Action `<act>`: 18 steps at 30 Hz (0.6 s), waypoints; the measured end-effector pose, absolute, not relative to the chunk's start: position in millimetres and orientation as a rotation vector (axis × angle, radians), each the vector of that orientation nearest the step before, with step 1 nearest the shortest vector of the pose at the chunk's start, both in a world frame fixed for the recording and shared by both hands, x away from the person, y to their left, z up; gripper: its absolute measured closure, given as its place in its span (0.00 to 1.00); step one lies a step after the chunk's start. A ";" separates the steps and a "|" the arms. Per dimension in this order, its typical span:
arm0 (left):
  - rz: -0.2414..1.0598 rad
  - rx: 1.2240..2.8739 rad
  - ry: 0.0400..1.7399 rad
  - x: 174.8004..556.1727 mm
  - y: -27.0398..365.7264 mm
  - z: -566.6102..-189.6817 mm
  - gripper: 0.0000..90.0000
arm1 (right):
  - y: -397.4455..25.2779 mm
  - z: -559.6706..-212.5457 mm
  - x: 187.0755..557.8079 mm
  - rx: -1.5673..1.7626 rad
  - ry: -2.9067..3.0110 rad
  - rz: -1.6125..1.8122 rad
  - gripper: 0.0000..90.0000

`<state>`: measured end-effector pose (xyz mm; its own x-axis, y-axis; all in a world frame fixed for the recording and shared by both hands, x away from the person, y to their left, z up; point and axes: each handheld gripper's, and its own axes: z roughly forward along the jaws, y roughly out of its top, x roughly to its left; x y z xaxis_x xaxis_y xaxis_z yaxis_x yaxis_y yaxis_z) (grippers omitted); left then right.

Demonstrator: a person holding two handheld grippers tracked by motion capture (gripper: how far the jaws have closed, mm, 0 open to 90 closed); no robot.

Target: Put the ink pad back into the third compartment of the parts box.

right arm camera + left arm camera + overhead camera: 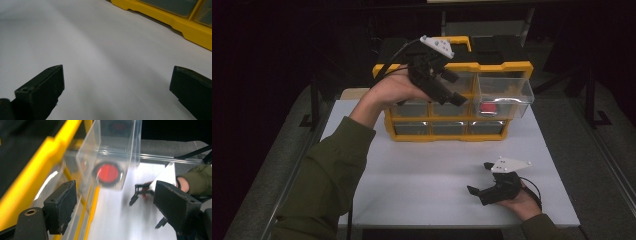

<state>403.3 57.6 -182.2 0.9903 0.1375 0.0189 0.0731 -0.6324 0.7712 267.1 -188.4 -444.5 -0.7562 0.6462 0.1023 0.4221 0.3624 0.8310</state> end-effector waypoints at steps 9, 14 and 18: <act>0.099 2.251 0.195 398.2 86.9 -216.4 0.18 | -187.1 -445.7 267.6 0.952 2.390 1.338 0.00; 0.102 2.247 0.219 396.5 100.6 -231.3 0.16 | -187.7 -446.3 268.4 0.956 2.391 1.336 0.00; 0.119 2.240 0.223 391.5 111.2 -241.5 0.15 | -188.0 -446.4 268.6 0.959 2.391 1.337 0.00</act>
